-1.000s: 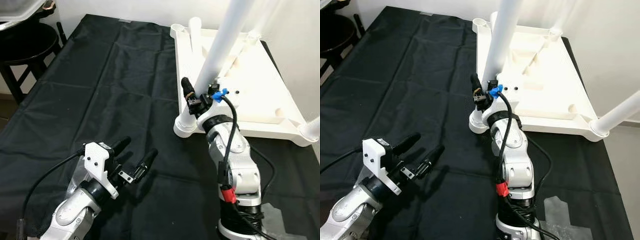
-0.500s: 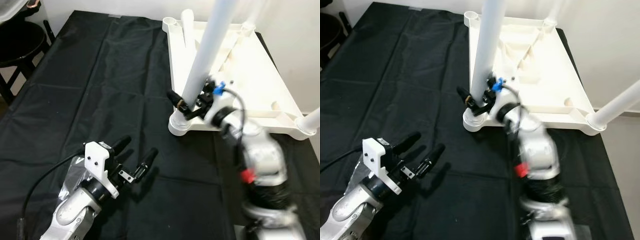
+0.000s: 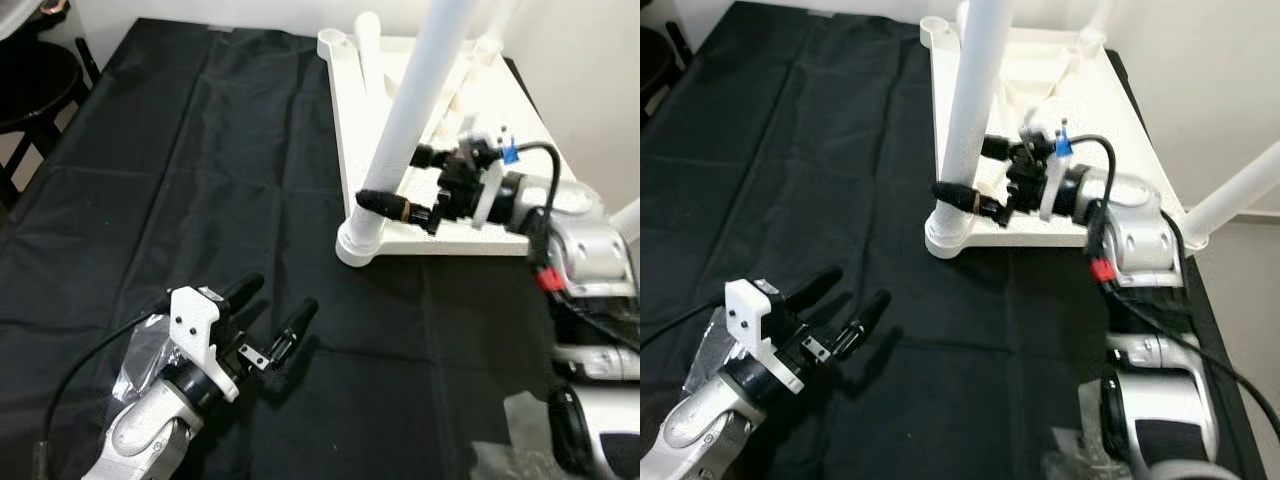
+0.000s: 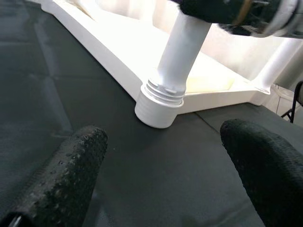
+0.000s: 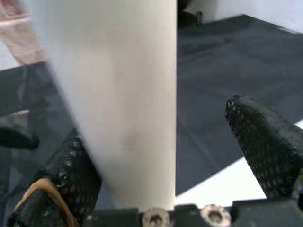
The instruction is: Building children table
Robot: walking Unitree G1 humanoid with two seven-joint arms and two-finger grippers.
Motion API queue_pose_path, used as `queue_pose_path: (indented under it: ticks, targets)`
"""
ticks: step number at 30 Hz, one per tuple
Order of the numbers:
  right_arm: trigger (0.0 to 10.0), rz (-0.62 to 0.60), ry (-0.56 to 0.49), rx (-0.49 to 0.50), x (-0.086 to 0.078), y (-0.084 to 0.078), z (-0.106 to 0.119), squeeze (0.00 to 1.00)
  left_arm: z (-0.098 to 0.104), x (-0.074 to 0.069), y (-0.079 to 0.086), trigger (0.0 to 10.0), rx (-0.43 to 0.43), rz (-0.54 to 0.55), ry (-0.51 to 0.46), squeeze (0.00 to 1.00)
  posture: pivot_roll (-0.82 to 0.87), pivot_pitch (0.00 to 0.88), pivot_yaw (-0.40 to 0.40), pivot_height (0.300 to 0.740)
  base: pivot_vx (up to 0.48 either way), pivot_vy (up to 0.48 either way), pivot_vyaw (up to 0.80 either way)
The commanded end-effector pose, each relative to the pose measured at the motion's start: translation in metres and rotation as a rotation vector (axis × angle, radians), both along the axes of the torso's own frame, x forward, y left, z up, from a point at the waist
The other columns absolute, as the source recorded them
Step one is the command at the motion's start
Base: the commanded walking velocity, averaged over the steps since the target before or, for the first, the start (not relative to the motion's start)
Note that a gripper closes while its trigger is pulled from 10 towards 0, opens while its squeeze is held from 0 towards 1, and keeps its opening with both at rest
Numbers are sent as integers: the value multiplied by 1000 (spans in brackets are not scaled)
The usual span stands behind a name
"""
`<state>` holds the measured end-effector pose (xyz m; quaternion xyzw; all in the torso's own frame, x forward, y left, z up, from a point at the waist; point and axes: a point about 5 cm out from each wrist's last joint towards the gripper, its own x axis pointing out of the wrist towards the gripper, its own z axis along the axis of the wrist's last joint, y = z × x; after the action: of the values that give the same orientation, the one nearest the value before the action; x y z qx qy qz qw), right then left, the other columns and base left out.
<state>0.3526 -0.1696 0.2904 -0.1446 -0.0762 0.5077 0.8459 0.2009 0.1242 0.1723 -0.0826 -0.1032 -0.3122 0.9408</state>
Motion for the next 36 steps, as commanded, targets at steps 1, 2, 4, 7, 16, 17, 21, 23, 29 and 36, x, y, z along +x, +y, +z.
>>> queue_pose_path:
  ticks: [1, 2, 4, 7, 16, 17, 21, 23, 29, 36]
  targets:
    - [8510, 27, -1, 11, 6, -1, 1, 0, -3, -4, -1, 10000, -2, -3, 23, 0, 61, 291, -106, 740, 0, 0, 0]
    - [4588, 44, 0, 10, 6, -1, 2, 0, -3, -4, -1, 10000, -2, -3, 23, 0, 66, 290, -111, 740, 0, 0, 0]
    - [0, 89, 11, 9, 6, -1, 3, 0, -3, -5, -2, 10000, -2, -2, 23, 0, 66, 290, -111, 740, 0, 0, 0]
    - [0, 157, 29, 4, 5, -1, 3, 0, -3, -6, -2, 10000, -3, -2, 23, 0, 62, 286, -114, 740, 0, 0, 0]
    - [0, 167, 77, -2, 2, -10, -13, 0, -5, -4, -4, 10000, -6, -2, 27, 0, 49, 264, -130, 740, 0, 0, 0]
    - [0, 157, 84, -5, 1, -12, -17, 0, -5, -4, -4, 10000, -6, -1, 27, 0, 49, 264, -130, 740, 0, 0, 0]
    - [0, 57, 142, 29, -16, 4, -44, 0, -5, -3, -3, 10000, -8, 0, 25, 0, 28, 263, -128, 740, 0, 0, 0]
    - [0, -4, 181, 68, -27, 15, -56, 0, -6, -2, -2, 10000, -8, 0, 24, 0, 25, 262, -128, 740, 0, 0, 0]
    - [0, -463, 225, 133, -50, 42, -90, 0, -8, 1, 0, 10000, -5, -5, 27, 0, 10, 245, -120, 740, 0, 0, 0]
    - [0, -901, 274, 224, -59, 58, -118, 0, -11, 5, 0, 10000, 7, -8, 26, 0, 27, 227, -111, 740, 0, 0, 0]
